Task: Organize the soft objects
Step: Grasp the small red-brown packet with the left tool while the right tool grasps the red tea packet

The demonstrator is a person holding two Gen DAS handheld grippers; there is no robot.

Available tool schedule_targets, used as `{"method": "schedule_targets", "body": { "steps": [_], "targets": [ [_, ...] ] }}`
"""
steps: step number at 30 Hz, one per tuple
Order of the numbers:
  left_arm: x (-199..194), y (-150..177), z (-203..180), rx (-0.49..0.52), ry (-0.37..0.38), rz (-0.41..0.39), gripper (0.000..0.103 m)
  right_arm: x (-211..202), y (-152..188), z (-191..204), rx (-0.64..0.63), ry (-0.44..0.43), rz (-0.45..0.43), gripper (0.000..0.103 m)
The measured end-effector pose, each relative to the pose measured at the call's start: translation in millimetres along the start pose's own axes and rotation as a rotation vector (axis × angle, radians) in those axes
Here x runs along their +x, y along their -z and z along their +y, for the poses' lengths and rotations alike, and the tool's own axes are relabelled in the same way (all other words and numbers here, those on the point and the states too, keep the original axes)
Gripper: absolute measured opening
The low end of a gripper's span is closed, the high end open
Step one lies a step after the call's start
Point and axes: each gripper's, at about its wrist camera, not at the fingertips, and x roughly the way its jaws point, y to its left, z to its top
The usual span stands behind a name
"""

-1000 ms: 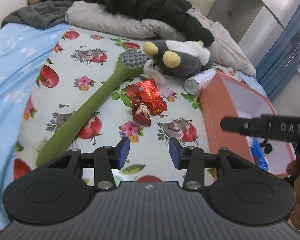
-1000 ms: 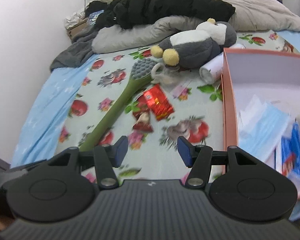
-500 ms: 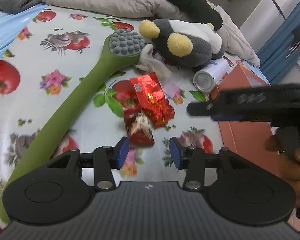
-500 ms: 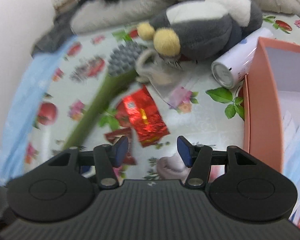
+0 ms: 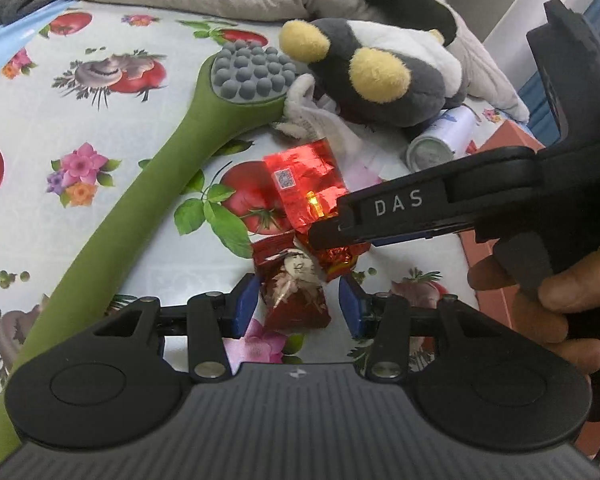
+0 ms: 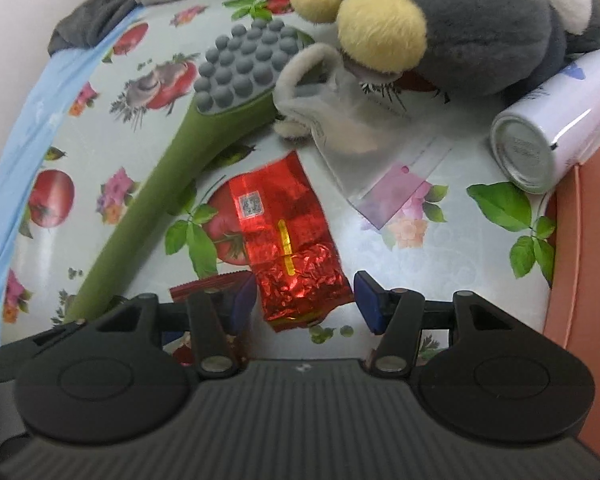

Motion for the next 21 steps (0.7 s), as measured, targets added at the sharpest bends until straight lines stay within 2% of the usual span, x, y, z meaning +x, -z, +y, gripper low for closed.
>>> {"method": "schedule_targets", "body": {
  "steps": [2, 4, 6, 8, 15, 21],
  "targets": [
    [2.4, -0.6, 0.8, -0.008, 0.003, -0.001, 0.048, 4.2, -1.0, 0.2, -0.006, -0.009, 0.008, 0.058],
    [4.7, -0.6, 1.7, -0.018, -0.007, 0.008, 0.041, 6.3, -1.7, -0.1, -0.008, -0.015, 0.007, 0.056],
    [5.7, -0.6, 2.7, -0.027, -0.001, 0.022, 0.029, 5.3, -0.8, 0.8, -0.024, -0.019, 0.001, 0.054],
    [2.7, -0.1, 2.8, -0.028, 0.002, 0.019, 0.023, 2.2, 0.2, 0.6, -0.022, -0.017, -0.005, 0.053],
    [-16.4, 8.1, 0.8, -0.046, -0.014, 0.002, 0.019, -11.0, 12.5, -1.3, 0.002, 0.001, -0.019, 0.052],
    [-45.6, 27.6, -3.4, -0.054, -0.022, -0.004, 0.018, -32.1, 40.4, 2.6, 0.025, 0.012, -0.026, 0.052]
  ]
}}
